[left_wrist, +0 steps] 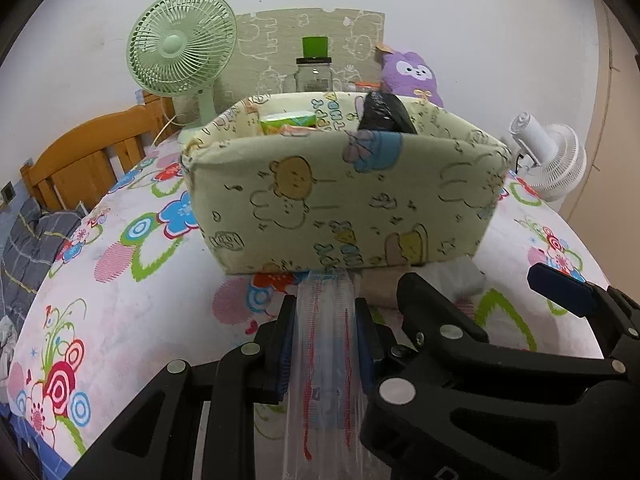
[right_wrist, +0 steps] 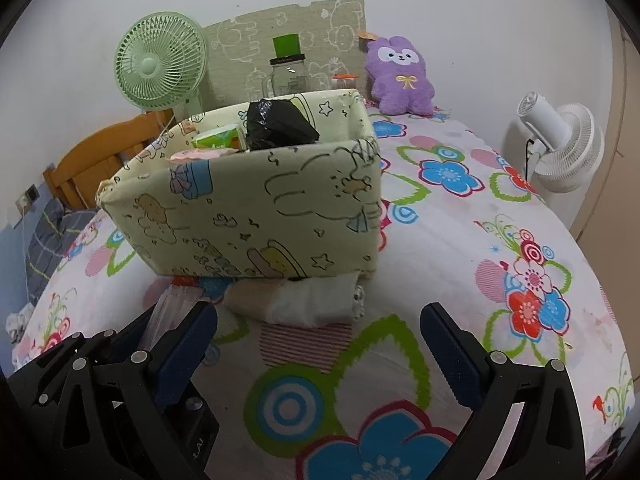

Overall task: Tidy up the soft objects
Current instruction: 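Grasp clear plastic packet with left tool while right tool grasps white rolled item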

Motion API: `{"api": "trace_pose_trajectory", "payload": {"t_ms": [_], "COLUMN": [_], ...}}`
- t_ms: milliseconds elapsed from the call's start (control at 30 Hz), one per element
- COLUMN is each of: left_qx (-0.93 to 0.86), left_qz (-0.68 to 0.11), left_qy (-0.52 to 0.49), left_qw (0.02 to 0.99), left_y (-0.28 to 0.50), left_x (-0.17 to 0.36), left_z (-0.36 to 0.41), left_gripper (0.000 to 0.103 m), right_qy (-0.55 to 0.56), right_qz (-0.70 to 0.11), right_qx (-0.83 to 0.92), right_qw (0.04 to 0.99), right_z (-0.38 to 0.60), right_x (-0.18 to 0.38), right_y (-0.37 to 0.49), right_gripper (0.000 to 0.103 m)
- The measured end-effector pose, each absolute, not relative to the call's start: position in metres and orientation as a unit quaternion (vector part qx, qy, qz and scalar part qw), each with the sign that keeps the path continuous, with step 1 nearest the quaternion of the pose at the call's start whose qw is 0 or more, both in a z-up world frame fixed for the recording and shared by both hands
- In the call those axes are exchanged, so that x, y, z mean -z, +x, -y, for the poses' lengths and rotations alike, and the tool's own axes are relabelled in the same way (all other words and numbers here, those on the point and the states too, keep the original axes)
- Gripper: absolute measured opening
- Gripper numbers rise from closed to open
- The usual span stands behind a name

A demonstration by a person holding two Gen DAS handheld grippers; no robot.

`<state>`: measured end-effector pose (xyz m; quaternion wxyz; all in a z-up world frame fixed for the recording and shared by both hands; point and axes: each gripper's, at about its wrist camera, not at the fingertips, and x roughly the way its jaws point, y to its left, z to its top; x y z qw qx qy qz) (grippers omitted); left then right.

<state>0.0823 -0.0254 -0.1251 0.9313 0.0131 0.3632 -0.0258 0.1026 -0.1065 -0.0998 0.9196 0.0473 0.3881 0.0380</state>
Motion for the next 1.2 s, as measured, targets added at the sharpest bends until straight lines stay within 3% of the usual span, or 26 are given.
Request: {"api": "trace_pose_trajectory", "payload": {"t_ms": [233, 1033, 1200], "left_qx": [0.019, 0.011, 0.007], "left_qz": [-0.369, -0.401, -0.397], "left_qy": [0.008, 0.026, 0.042], "left_qw": [0.929, 0.915, 0.917], "left_y": [0.095, 0.118, 0.116], "left_x": [0.125, 0.141, 0.142], "left_z": [0.019, 0.019, 0.025], "left_gripper": [0.026, 0.027, 0.027], "right_qy": [0.042, 0.05, 0.055], "right_qz": [-0.391, -0.437, -0.44], "right_qx": [-0.028, -0.009, -0.012], "right_qw": [0.919, 0.898, 0.896], "right_z": [0.101, 0.097, 0.097], "right_x": [0.098, 0.12, 0.123], "right_y": [0.115, 0.144, 0.145], "right_gripper": [0.102, 0.081, 0.07]}}
